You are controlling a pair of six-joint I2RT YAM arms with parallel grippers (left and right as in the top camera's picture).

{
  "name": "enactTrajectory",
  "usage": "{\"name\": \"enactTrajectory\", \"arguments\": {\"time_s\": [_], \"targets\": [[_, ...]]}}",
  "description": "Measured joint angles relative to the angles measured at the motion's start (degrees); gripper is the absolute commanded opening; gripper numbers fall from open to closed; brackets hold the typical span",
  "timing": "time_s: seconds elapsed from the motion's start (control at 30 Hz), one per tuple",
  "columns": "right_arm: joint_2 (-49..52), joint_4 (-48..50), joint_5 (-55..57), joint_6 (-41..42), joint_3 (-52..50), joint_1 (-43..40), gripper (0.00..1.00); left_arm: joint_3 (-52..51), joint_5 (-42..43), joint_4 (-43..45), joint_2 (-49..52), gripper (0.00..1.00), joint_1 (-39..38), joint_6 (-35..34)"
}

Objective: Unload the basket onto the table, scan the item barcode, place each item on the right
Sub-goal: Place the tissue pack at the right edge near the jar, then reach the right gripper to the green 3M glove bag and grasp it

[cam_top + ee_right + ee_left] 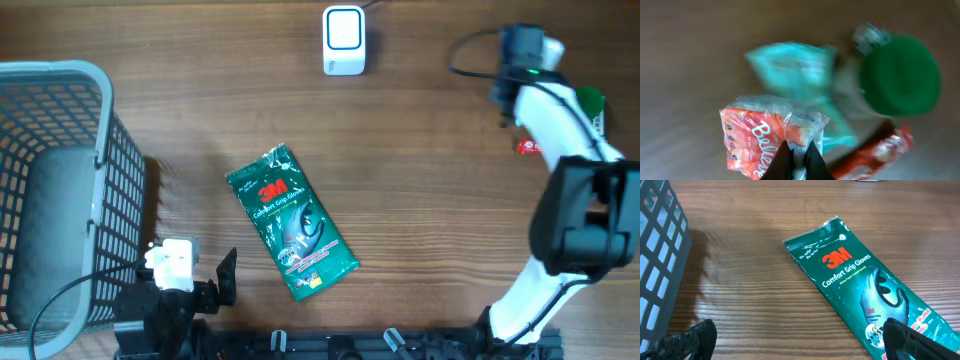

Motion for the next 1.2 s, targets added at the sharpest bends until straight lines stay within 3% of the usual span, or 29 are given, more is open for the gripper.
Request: {"name": "enactTrajectory", "arguments": {"time_s": [0.03,0.1,0.17,0.33,0.53,0.63,0.77,0.9,1.2], "targets": [[0.24,-0.24,-3.28,0.28,-0.59,-3.37,0.05,0.0,0.0,0.0,0.0,1.0,0.0,0.0],[0.28,0.31,-10.01,0.79,-0.59,-6.4,0.25,0.0,0.0,0.02,0.0,1.0,0.0,0.0],[0.28,0.28,-12.59,1.27,-0.59,-6.54,1.0,0.0,0.0,0.0,0.0,1.0,0.0,-0.02],[-2.89,-9.27,-21.29,1.33,4.09,-6.54,1.0,0.0,0.0,-0.02,0.0,1.0,0.0,0.0],[-20.31,-17.25,-53.05,2.01,6.73,-5.68,1.0,0.0,0.0,-0.02,0.0,1.0,0.0,0.0],[-21.33,-23.98,-60.81,2.67,7.13,-1.25,1.0,0.0,0.0,0.02,0.0,1.0,0.0,0.0],[-21.22,-26.64,-62.55,2.69,6.78,7.56,1.0,0.0,0.0,0.0,0.0,1.0,0.0,0.0],[-21.05,-26.56,-56.74,2.69,3.98,20.61,1.0,0.0,0.0,0.02,0.0,1.0,0.0,0.0],[-20.79,-16.0,-49.75,2.82,-5.07,31.41,1.0,0.0,-0.02,0.02,0.0,1.0,0.0,0.0]]}}
